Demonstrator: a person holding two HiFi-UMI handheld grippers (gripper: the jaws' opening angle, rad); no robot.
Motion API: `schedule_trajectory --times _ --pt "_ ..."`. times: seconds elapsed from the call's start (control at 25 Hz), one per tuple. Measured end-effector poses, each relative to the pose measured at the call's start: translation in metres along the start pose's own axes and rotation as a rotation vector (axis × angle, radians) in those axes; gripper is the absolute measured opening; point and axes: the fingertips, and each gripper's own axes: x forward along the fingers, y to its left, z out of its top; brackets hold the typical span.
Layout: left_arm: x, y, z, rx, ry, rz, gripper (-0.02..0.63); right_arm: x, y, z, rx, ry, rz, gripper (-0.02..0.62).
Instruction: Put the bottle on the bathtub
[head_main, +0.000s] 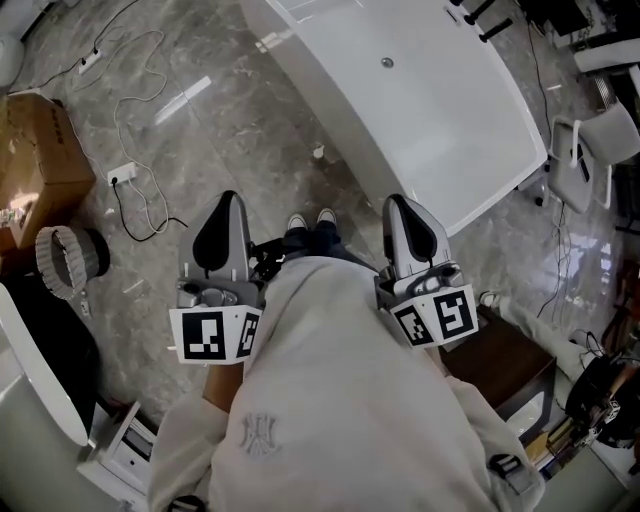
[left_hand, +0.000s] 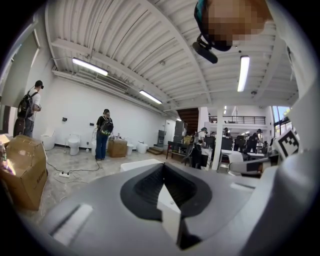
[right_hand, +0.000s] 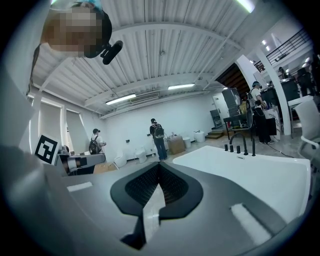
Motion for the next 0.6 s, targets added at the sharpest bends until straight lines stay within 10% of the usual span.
schedule_trajectory --times 0.6 --pt "0.0003 0.0093 -0.0001 0.003 -0.010 0.022 0.049 0.0087 0.0004 -0.0004 -0.014 0.007 0.002 -0.002"
